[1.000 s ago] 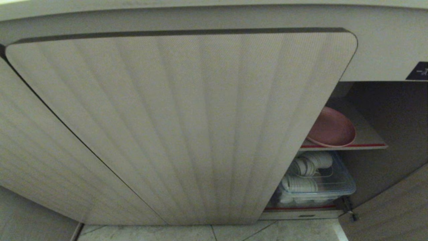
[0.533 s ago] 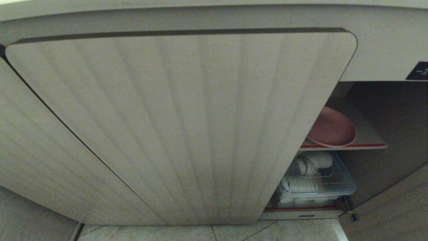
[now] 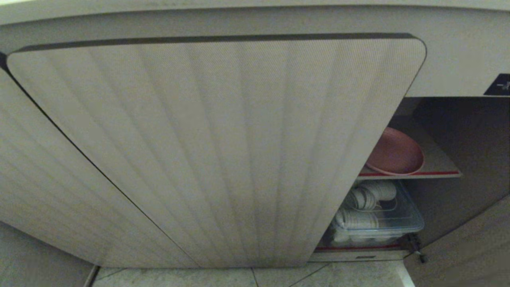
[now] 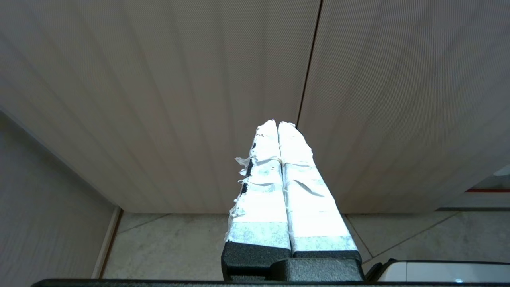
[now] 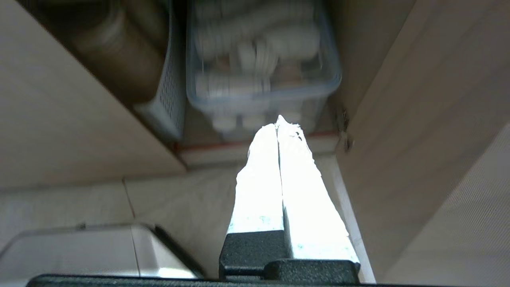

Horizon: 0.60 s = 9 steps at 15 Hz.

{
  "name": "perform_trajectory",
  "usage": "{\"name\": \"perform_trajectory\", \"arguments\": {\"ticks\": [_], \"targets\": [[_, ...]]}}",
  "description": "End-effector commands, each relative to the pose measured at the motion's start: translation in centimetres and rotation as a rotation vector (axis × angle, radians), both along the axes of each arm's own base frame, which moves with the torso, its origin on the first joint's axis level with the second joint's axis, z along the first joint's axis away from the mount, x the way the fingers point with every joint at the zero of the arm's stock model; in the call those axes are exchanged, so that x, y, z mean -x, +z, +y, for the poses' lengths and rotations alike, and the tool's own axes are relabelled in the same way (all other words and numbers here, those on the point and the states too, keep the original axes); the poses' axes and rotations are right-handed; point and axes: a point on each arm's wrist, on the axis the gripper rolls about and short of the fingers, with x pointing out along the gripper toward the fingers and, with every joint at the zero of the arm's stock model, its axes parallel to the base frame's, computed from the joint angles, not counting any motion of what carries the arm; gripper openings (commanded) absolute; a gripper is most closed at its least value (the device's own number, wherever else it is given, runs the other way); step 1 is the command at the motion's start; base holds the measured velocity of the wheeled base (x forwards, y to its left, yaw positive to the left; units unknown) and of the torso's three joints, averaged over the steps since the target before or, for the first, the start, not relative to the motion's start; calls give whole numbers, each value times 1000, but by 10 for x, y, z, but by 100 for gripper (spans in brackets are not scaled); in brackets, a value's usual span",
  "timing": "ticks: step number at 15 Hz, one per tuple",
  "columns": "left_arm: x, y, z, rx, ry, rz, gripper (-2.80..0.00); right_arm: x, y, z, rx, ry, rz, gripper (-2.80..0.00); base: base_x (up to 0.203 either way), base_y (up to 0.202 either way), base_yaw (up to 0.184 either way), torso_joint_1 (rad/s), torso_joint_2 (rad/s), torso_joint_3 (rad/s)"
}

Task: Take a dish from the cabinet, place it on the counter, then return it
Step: Close the cabinet door

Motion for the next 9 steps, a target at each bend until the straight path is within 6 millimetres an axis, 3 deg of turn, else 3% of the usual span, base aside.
{"name": "perform_trajectory", "arguments": {"ticks": [1, 9], "targets": [[0, 0, 0, 1, 0, -1, -280, 11, -2, 0, 0, -5, -135, -280, 0, 0, 0, 0, 0, 0], [0, 0, 0, 0, 0, -1, -280, 14, -3, 0, -2, 1, -181, -280, 0, 0, 0, 0, 0, 0]]}}
